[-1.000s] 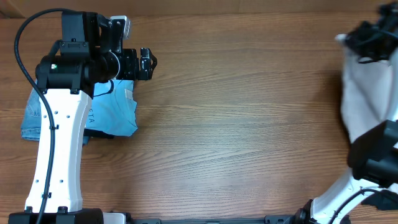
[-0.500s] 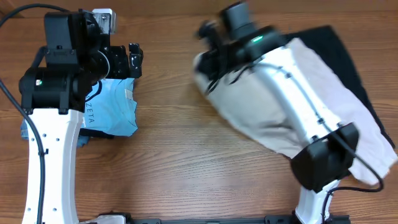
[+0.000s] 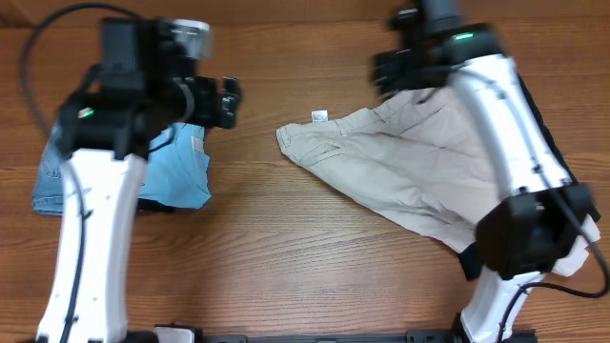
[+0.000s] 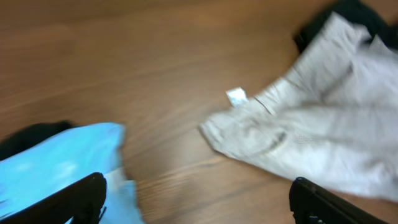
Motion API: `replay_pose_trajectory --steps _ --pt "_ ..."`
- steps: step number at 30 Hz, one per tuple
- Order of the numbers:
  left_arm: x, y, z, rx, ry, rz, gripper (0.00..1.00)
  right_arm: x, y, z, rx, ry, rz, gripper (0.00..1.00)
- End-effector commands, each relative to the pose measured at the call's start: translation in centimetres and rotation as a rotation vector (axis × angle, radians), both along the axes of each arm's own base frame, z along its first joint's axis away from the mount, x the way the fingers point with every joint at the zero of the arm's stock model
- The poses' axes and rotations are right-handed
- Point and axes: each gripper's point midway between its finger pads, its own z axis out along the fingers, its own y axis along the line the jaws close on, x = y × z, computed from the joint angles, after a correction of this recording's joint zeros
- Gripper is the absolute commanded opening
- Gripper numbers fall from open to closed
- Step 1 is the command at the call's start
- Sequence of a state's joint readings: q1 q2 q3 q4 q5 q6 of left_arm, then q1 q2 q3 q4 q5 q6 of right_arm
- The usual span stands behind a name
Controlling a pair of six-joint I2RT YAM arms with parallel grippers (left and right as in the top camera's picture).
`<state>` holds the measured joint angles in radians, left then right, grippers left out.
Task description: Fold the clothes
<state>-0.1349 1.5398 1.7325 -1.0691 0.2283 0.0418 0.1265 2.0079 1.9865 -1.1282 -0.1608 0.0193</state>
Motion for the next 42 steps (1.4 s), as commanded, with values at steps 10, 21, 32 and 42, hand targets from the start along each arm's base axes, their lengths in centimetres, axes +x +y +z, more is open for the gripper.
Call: replay_pose_trajectory --steps 10,21,32,42 --pt "2.0 -9.6 -24.8 0.252 0.484 -0.334 1.0 -0.5 -11.8 -1.4 0.173 0.1 -0.349 0.92" --pt "0.6 -3.5 -30.2 0.473 0.682 0.029 0.04 3.0 -14.4 -7.1 0.075 0.07 -0.401 0.91" --pt "-2.0 2.5 -29.4 0.501 0.856 0.242 0.04 3.1 -16.5 -17.9 0.07 0.235 -0.445 0.66" --pt "-1.6 2.9 -29.5 0.495 0.845 0.245 0.04 -2.7 -31.6 -19.8 -0.323 0.289 -0.878 0.04"
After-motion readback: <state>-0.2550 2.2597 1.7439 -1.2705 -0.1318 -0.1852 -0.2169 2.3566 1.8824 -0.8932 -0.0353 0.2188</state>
